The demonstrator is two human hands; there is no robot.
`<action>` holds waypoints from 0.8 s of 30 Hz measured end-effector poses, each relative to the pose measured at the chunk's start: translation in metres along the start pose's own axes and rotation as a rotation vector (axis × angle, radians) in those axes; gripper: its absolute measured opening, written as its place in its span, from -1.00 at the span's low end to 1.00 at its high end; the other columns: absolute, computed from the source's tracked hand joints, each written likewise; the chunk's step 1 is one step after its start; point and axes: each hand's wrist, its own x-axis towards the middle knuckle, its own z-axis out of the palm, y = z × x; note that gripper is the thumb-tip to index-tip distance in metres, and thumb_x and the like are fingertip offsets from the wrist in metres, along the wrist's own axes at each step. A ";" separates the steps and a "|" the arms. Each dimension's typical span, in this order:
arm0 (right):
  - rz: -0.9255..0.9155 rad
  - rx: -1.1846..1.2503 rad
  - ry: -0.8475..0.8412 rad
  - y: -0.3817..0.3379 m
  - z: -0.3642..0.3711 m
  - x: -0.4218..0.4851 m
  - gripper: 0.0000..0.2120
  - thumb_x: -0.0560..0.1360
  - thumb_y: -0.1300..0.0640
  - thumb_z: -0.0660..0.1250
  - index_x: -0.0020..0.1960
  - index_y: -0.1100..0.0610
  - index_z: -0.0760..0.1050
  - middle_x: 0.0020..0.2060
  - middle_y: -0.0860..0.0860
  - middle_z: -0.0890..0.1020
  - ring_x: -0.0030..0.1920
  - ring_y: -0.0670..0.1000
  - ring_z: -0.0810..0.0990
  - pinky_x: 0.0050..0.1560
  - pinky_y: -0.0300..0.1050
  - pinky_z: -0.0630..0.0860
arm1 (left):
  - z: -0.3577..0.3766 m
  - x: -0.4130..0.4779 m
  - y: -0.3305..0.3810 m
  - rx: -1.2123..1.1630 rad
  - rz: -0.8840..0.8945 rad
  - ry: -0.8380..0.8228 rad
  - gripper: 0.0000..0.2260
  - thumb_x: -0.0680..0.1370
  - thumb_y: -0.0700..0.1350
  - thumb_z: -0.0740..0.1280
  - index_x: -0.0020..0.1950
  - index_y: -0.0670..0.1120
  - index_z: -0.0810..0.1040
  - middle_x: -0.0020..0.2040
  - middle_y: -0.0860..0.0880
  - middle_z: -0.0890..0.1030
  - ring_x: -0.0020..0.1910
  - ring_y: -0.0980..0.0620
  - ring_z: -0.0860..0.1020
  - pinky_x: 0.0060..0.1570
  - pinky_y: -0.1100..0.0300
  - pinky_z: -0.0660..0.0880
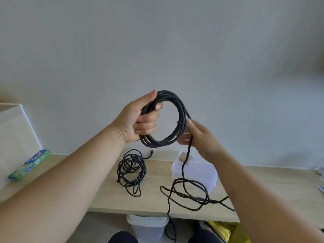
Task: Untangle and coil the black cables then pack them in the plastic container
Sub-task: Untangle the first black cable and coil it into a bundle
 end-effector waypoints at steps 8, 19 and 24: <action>0.202 -0.295 -0.083 0.051 0.010 -0.017 -0.90 0.54 0.11 0.30 0.05 -0.02 0.52 0.01 0.01 0.64 0.04 -0.05 0.62 0.19 -0.07 0.49 | 0.016 0.009 0.009 -0.030 0.284 0.301 -0.64 0.63 0.10 0.02 -0.26 -0.07 0.32 -0.65 0.10 0.19 -0.74 0.20 0.11 -0.69 0.38 0.01; 0.012 -0.692 -0.332 0.016 0.031 -0.025 -0.74 0.61 0.10 0.19 0.25 -0.01 0.50 -0.30 -0.17 0.48 -0.31 -0.17 0.47 -0.18 -0.39 0.41 | 0.017 0.012 -0.034 0.482 0.471 0.810 -0.69 0.64 0.09 0.08 -0.20 -0.07 0.32 -0.54 0.06 0.39 -0.61 0.09 0.32 -0.56 0.23 0.34; -0.131 -0.740 -0.397 -0.009 0.032 -0.026 -0.92 0.51 0.14 0.35 -0.12 -0.03 0.52 -0.25 -0.01 0.59 -0.23 -0.08 0.56 -0.10 -0.30 0.47 | 0.018 0.013 -0.072 1.086 0.540 0.640 -0.64 0.61 0.10 0.13 -0.02 -0.22 0.42 -0.42 -0.03 0.59 -0.47 0.05 0.58 -0.31 0.06 0.58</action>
